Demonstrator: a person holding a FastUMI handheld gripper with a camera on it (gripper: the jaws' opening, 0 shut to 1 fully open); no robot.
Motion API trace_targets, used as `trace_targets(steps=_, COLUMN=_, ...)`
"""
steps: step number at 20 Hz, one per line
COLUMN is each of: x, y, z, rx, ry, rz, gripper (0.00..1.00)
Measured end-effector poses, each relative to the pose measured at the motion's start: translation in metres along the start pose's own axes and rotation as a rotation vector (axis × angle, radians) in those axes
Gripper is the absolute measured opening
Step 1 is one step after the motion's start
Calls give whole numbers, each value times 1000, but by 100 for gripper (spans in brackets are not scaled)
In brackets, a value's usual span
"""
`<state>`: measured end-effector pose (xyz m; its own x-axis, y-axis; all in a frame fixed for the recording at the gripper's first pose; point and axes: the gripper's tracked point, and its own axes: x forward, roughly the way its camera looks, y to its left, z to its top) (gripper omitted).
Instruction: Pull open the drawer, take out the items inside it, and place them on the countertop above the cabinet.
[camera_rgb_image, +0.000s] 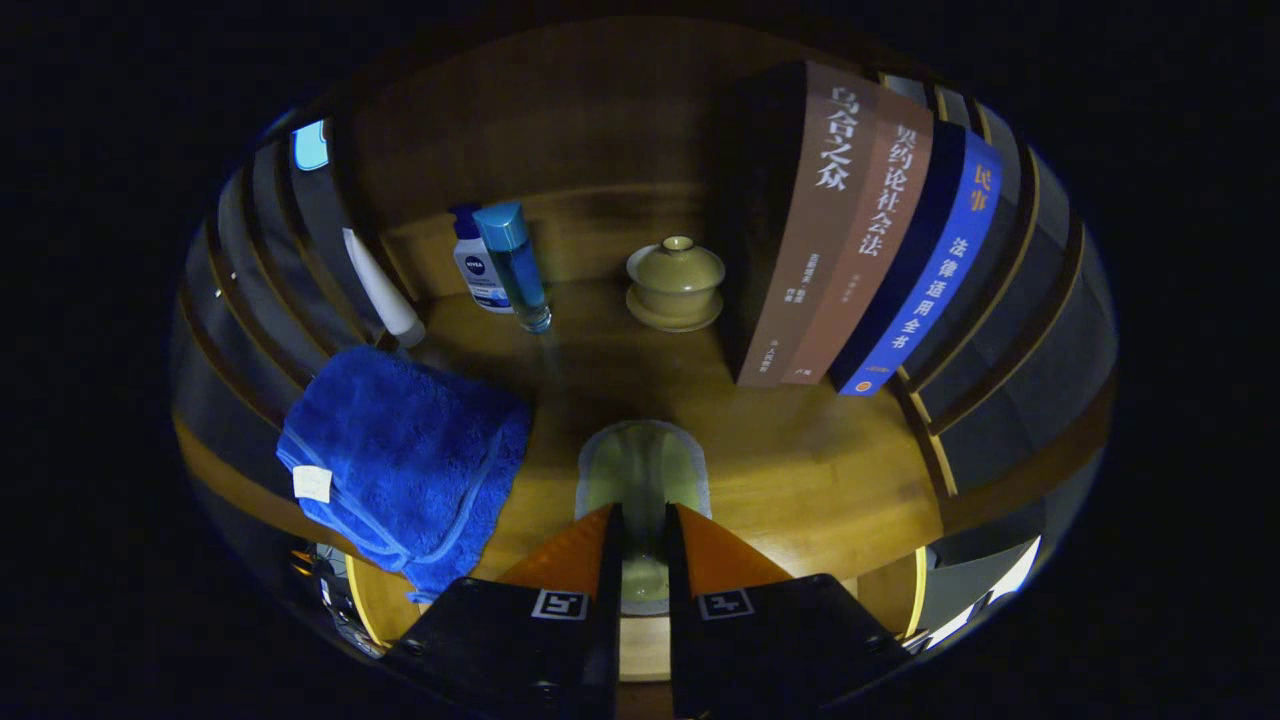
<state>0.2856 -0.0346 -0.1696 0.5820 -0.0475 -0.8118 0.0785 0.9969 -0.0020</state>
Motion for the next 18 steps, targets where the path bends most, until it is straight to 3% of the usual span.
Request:
trace_targets(steps=7, x=5, y=0, z=1, rx=-11, ry=-2, rz=-7, gripper=25)
trace_targets(steps=9, x=1, y=2, z=8, rx=9, ry=-22, rz=19, gripper=33)
trace_targets(steps=10, x=-1, y=1, z=9, rx=15, ry=-35, rz=28, gripper=39)
trace_targets(steps=14, x=-17, y=-14, z=6, rx=49, ry=-99, rz=10, gripper=100)
trace_targets(steps=18, x=-39, y=-25, z=-8, rx=67, ry=-208, rz=29, gripper=99)
